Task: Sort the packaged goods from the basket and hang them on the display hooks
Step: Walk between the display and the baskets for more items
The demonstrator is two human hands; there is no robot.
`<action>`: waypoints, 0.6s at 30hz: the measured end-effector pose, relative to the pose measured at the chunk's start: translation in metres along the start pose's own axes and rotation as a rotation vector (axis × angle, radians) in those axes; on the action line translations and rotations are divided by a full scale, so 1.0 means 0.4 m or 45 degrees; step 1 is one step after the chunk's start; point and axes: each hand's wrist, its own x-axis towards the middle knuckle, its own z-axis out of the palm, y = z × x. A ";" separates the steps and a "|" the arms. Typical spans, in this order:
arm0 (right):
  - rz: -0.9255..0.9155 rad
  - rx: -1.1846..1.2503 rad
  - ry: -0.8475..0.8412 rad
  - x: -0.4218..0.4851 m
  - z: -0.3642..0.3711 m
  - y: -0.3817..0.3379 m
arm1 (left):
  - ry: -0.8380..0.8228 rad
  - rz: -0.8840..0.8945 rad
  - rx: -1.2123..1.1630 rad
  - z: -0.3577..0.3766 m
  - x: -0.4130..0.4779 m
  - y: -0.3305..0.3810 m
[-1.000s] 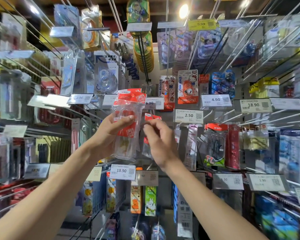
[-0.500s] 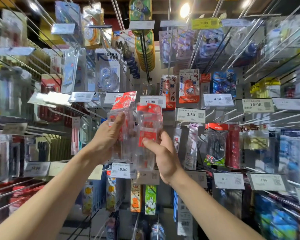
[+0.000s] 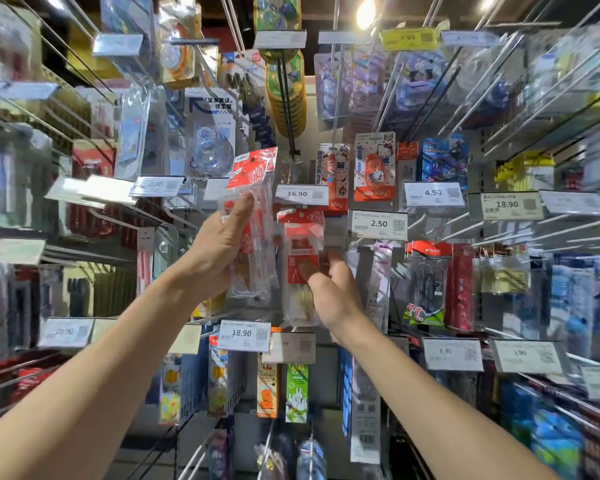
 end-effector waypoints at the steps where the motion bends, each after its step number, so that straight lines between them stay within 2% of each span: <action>1: 0.000 0.001 -0.005 0.007 -0.001 -0.004 | -0.002 0.005 -0.008 0.002 0.000 0.003; 13: 0.040 0.157 -0.015 0.038 0.018 -0.006 | -0.018 0.075 0.008 0.004 -0.014 0.044; 18: 0.201 -0.057 -0.034 0.077 0.030 0.015 | -0.083 0.068 0.023 0.009 -0.017 0.033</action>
